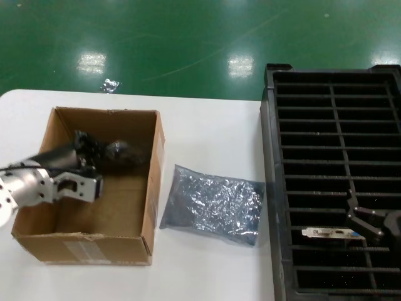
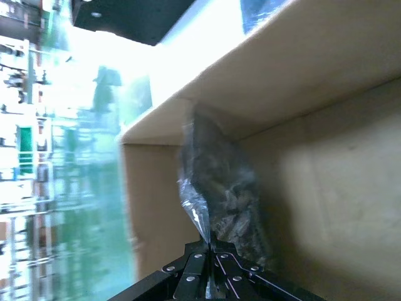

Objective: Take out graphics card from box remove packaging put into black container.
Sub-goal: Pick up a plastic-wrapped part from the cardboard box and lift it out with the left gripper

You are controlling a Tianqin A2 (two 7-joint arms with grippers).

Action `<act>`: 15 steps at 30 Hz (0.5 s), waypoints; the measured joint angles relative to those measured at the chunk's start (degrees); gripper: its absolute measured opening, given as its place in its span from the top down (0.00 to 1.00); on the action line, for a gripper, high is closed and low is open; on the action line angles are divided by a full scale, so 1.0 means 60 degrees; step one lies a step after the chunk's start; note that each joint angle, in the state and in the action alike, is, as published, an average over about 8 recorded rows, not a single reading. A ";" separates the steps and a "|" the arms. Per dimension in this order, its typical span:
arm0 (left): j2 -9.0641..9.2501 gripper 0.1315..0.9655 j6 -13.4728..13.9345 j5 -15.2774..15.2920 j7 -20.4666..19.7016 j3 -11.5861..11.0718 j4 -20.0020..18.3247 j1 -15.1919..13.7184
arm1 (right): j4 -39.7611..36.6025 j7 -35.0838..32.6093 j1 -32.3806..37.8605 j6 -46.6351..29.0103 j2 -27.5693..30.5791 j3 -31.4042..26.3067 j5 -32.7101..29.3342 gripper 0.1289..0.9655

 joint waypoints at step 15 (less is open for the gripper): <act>-0.1195 0.99 0.0002 0.1812 -0.2011 -0.1516 -0.3720 0.1442 | 0.0000 0.0000 0.0000 0.0000 0.0000 0.0000 0.0000 0.00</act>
